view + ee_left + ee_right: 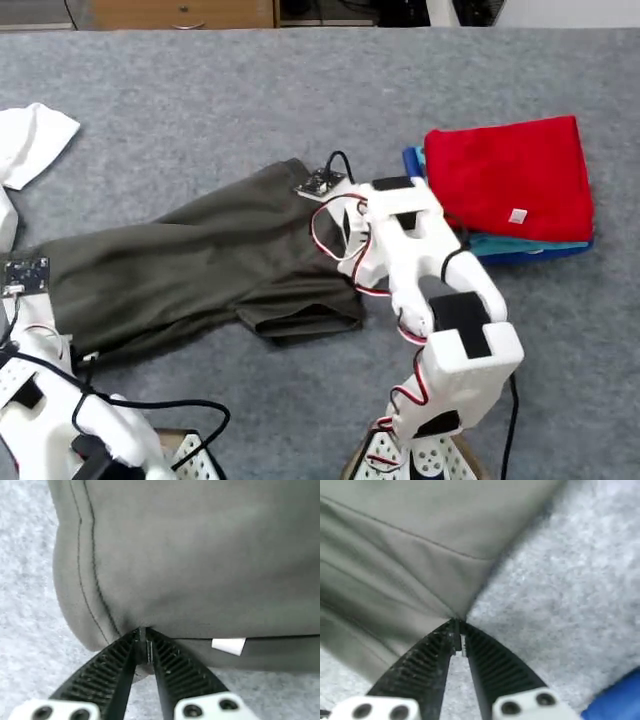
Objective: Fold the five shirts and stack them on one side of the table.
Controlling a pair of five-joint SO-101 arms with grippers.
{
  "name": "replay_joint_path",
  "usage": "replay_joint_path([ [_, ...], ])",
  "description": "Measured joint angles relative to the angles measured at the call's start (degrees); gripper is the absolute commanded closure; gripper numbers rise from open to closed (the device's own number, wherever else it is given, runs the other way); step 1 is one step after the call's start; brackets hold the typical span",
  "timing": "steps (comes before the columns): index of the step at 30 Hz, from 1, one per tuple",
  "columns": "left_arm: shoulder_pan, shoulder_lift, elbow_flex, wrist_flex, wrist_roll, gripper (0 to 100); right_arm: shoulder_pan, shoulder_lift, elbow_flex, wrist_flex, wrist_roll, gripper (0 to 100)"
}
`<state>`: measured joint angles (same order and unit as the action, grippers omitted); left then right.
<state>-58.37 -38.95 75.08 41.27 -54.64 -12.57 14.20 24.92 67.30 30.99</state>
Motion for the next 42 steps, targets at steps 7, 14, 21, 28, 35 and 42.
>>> replay_joint_path([
  [7,-1.32,0.0,-2.81,2.02,0.35,98,-3.52,-8.7,0.09,4.84,0.0,99.5],
  [14,1.67,0.0,-22.59,23.47,8.62,98,-4.22,-16.35,-11.25,8.26,-0.79,99.4],
  [21,12.57,2.99,-32.26,20.66,24.53,98,-7.03,0.0,-32.88,8.97,-3.52,99.4],
  [28,13.36,18.73,-37.63,9.41,32.62,98,-11.52,23.91,-56.62,14.51,-4.13,99.4],
  [35,12.92,33.32,-45.36,4.22,34.9,98,-11.78,44.31,-84.4,19.87,-4.13,99.4],
  [42,12.92,47.21,-46.68,-2.46,34.9,98,-10.99,59.34,-104.62,23.65,-4.13,99.4],
])
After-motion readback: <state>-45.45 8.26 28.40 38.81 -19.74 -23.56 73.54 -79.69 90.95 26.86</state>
